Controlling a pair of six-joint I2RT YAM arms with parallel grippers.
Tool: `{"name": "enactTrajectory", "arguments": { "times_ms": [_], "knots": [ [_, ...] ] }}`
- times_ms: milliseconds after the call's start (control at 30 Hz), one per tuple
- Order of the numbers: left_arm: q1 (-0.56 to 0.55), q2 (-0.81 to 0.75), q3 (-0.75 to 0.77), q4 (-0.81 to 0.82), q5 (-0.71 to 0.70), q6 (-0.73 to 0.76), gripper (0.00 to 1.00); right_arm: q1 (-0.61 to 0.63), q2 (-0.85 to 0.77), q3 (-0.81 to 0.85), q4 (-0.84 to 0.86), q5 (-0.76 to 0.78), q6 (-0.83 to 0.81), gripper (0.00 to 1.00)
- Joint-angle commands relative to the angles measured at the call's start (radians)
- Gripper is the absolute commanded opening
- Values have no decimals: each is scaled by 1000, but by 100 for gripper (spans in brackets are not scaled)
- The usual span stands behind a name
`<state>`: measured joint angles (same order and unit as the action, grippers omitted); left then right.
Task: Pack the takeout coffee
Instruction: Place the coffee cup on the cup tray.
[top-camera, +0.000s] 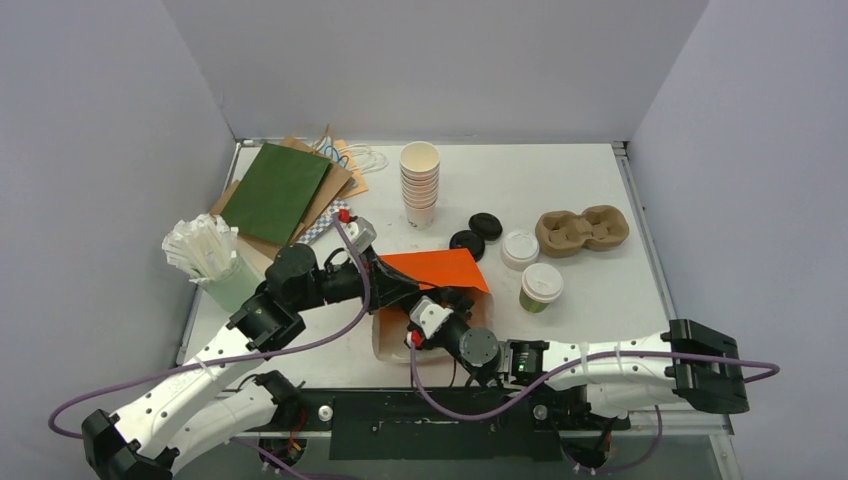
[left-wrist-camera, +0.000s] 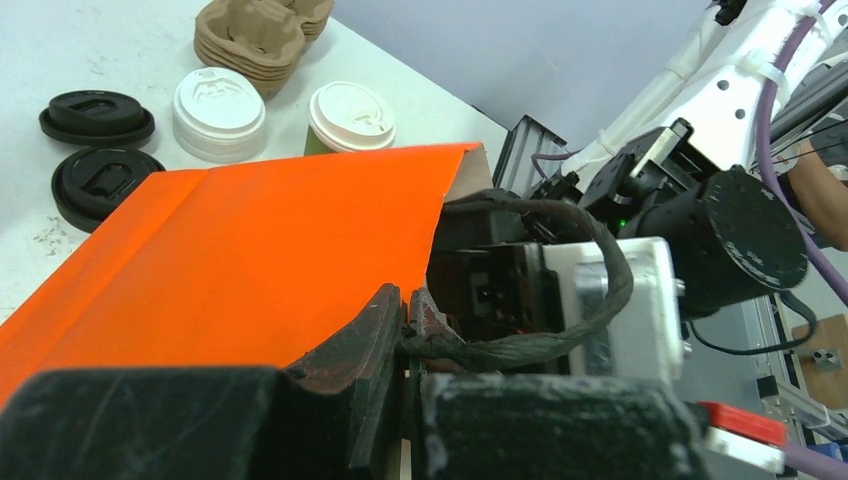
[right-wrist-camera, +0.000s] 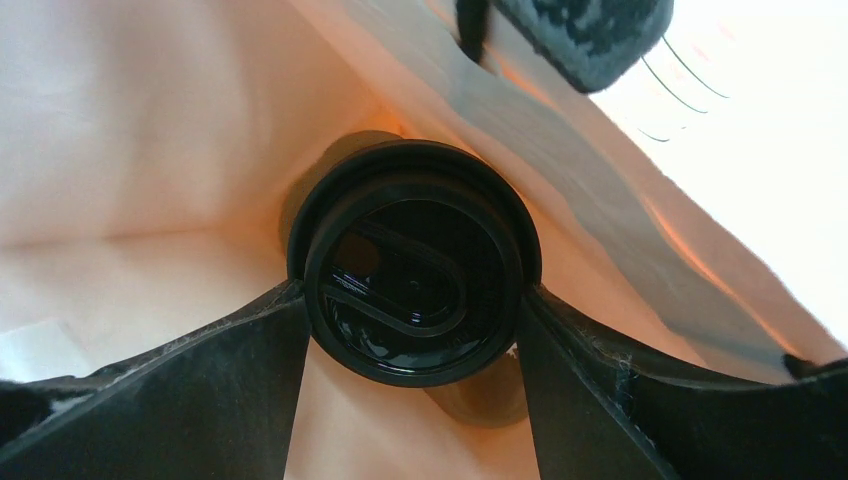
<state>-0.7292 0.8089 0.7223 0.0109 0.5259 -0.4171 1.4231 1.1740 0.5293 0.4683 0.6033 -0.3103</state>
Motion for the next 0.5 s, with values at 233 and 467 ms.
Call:
{"name": "enactTrajectory", "arguments": {
  "times_ms": [233,467],
  "knots": [
    [-12,8,76,-54,-170,-53,0,-21,33,-13,82,-112,-39,38],
    [-12,15,98,-70,-156,-30,0,-1,84,8,61,-115,-104,38]
  ]
}}
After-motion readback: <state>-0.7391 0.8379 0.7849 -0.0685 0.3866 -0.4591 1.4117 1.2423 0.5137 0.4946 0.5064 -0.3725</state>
